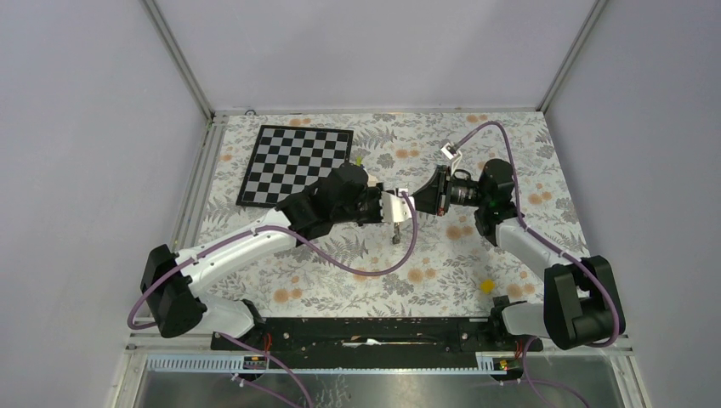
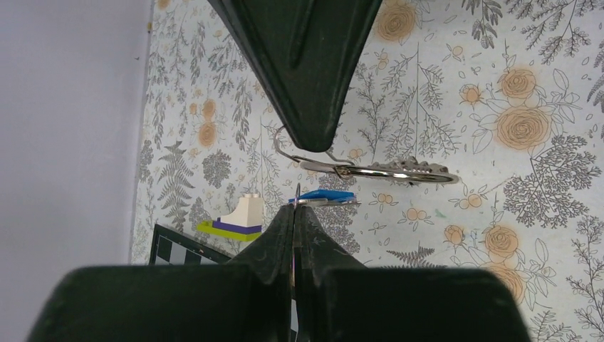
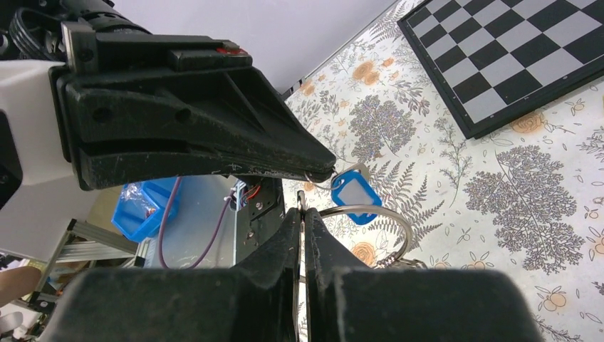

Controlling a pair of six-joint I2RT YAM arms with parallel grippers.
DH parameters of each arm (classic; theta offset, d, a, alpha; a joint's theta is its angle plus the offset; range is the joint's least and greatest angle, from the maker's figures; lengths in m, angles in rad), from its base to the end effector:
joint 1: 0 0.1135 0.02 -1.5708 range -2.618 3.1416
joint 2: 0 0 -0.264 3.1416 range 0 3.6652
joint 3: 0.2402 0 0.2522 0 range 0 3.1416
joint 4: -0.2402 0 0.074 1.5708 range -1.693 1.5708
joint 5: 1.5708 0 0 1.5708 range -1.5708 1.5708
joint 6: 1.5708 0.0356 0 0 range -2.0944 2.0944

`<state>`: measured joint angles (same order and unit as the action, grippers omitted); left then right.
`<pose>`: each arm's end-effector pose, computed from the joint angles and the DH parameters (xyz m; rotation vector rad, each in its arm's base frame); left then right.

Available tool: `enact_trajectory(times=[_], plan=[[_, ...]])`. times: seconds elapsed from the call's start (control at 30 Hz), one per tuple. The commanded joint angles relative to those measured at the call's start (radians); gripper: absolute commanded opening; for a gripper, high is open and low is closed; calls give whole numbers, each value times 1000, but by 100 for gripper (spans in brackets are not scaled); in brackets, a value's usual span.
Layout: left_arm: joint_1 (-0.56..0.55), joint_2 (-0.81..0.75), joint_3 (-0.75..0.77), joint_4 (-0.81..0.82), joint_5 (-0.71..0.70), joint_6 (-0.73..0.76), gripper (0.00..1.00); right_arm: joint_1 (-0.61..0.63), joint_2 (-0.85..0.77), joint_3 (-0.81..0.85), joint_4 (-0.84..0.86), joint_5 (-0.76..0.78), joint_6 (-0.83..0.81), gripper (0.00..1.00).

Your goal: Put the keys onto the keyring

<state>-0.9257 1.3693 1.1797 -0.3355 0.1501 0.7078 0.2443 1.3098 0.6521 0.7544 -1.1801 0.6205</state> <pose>0.1843 -0.2537 0.3302 1.5934 1.3716 -0.2886 0.2536 0.0971 0.2748 -0.7590 1.5813 1.5098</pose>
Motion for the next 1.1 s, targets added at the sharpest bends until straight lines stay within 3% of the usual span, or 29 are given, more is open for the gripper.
enact_trajectory(times=[0.0, 1.07], plan=[[-15, -42, -1, 69, -53, 24, 0, 9, 13, 12, 59, -18, 24, 0], [-88, 1, -24, 86, -146, 83, 0, 9, 68, 21, 108, -23, 74, 0]])
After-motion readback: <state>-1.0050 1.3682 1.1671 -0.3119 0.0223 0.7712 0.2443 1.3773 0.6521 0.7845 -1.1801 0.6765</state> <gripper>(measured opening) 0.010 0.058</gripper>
